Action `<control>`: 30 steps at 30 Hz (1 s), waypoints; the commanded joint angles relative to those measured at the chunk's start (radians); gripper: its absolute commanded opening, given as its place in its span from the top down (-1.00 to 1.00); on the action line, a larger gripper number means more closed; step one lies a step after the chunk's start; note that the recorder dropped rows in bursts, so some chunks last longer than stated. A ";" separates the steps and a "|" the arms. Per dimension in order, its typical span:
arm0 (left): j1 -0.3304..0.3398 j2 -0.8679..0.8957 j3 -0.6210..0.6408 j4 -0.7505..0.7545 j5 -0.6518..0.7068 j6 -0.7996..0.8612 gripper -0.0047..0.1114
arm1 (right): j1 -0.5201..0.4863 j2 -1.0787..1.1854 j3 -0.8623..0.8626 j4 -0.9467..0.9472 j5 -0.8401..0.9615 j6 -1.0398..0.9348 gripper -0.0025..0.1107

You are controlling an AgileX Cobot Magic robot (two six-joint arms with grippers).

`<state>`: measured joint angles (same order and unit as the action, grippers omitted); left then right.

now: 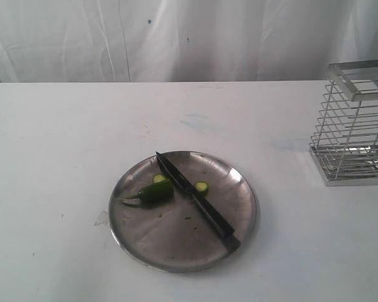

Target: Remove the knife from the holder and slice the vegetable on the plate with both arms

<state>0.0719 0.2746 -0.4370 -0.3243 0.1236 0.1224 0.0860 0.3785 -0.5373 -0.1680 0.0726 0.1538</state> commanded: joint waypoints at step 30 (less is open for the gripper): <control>-0.007 -0.028 0.008 -0.004 0.075 0.010 0.92 | -0.037 -0.378 0.470 0.211 -0.509 -0.007 0.96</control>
<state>0.0719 0.2516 -0.4370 -0.3225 0.1976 0.1280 0.0586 0.0042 -0.1939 -0.0916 -0.3736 0.1433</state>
